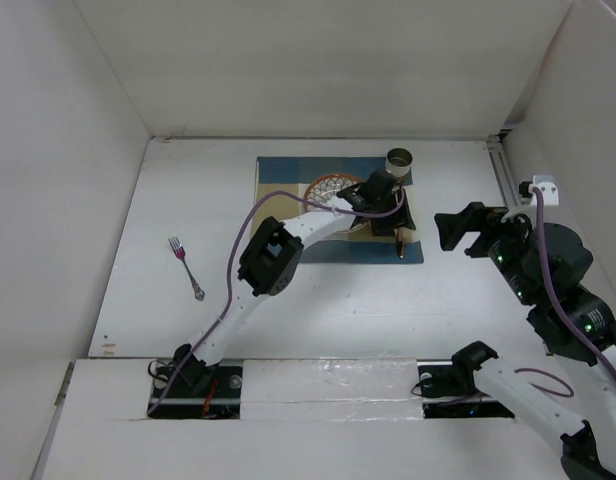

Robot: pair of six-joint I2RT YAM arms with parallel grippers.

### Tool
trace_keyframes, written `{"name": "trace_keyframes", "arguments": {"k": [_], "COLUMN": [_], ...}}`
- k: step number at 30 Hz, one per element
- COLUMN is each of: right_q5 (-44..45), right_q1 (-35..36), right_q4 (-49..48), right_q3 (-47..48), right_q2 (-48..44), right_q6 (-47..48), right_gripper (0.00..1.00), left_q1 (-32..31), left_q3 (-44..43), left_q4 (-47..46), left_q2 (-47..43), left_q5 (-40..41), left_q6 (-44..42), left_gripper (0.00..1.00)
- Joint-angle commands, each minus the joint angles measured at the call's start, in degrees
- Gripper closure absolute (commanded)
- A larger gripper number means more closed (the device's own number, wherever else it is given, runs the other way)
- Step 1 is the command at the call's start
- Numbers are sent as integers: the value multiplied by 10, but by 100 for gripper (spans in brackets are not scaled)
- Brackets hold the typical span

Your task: Set the dinner table for one person

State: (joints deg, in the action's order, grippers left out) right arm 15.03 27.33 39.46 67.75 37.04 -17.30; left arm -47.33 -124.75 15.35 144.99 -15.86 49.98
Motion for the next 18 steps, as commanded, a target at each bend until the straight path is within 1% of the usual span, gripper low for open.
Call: {"name": "trace_keyframes", "arguments": {"k": [1,2,3,5,6,7,8,9,10,11,12,13,14,15,16,17,18], "right_q5": [-1,-1,-1,-1,-1,-1,4,4,4,4,-1,-1,-10,-29,-39,-50,-74], "right_q1": [-4,-4,-4,-4,-4,-4,-4,-4,-4,-4,-4,-4,-4,-4,-4,-4,-4], "right_q4": [-8,-8,-8,-8,-8,-8,-8,-8,-8,-8,-8,-16,-25,-32,-38,-46,-61], "right_q3": [2,2,2,8,8,13,13,19,20,20,20,13,8,2,-14,-22,-30], "right_q2": [-6,-6,-11,-11,-16,-16,-16,-16,-16,-16,-16,-16,-16,-16,-10,-10,-10], "right_q6": [9,9,9,9,9,9,9,9,9,9,9,9,9,9,9,9,9], "right_gripper": [0,0,0,0,0,0,0,0,0,0,0,0,0,0,0,0,0], "left_q1": [-15,-23,-23,-38,-38,-43,-43,-43,-43,-43,-43,-38,-31,-19,19,42,68], "left_q3": [2,2,2,2,-3,-13,-13,-19,-19,-11,2,20,78,112,151,238,286], "left_q4": [4,4,19,36,61,77,92,105,142,158,172,196,196,203,203,209,209], "left_q2": [-75,-83,-92,-121,-131,-140,-162,-176,-191,-210,-253,-280,-308,-369,-402,-434,-469], "left_q5": [1,10,29,56,73,115,136,157,221,259,297,336,394,410,419,424,424], "left_q6": [-2,-2,-8,-14,-21,-21,-31,-37,-37,-42,-42,-42,-42,-37,-30,-17,-17], "left_gripper": [43,37,34,30,21,17,13,5,0,0,0,0,0,0,0,0,0]}}
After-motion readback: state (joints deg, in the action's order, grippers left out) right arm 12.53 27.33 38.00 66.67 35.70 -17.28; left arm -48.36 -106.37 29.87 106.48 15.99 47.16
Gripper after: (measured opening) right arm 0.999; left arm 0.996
